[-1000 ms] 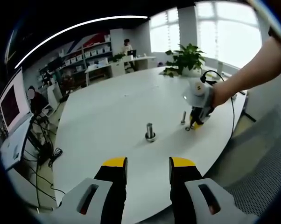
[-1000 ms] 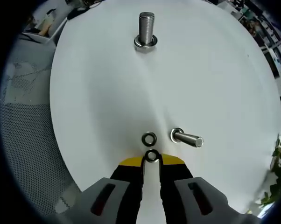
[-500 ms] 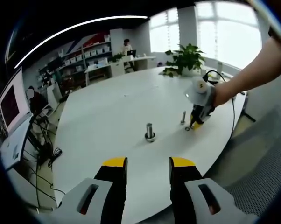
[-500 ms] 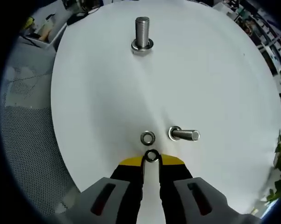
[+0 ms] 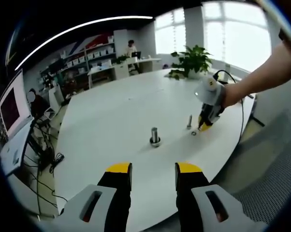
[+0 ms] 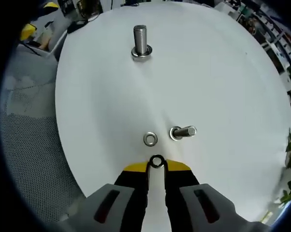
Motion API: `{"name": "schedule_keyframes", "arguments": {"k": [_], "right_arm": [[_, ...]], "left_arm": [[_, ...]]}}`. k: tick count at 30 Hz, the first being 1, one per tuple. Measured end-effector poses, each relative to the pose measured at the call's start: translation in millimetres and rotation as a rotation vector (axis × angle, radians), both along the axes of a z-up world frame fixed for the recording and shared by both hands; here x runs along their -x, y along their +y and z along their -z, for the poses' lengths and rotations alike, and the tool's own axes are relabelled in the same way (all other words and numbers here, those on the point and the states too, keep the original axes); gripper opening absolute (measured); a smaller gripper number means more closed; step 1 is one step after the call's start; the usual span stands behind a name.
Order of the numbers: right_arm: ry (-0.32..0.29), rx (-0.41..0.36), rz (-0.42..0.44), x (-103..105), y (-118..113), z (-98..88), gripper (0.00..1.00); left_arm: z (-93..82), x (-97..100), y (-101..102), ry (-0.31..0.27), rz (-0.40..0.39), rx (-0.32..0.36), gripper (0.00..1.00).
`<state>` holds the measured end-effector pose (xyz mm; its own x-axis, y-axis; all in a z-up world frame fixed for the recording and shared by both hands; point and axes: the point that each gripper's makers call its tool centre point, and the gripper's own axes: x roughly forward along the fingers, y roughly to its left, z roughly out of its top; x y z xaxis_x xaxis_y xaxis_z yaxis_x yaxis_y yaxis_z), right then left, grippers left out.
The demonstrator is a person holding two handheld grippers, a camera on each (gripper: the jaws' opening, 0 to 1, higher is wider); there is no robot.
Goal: Place the washer onto the threaded stud by aligning its center hole with the stud, sliding it down to the base, and recovering from edge contact or off-axis alignment until the washer reaches the visible bottom stop.
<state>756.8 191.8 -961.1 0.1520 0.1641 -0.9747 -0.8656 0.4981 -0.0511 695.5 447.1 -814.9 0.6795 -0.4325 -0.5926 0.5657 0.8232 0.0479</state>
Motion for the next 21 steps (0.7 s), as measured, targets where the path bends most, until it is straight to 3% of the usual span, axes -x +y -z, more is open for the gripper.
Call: {"name": "schedule_keyframes", "arguments": {"k": [21], "right_arm": [[-0.050,-0.047,0.050,-11.1,-15.2,-32.4,0.13]], "left_arm": [[-1.1,-0.1,-0.1,-0.002,-0.002,0.005,0.34]]}}
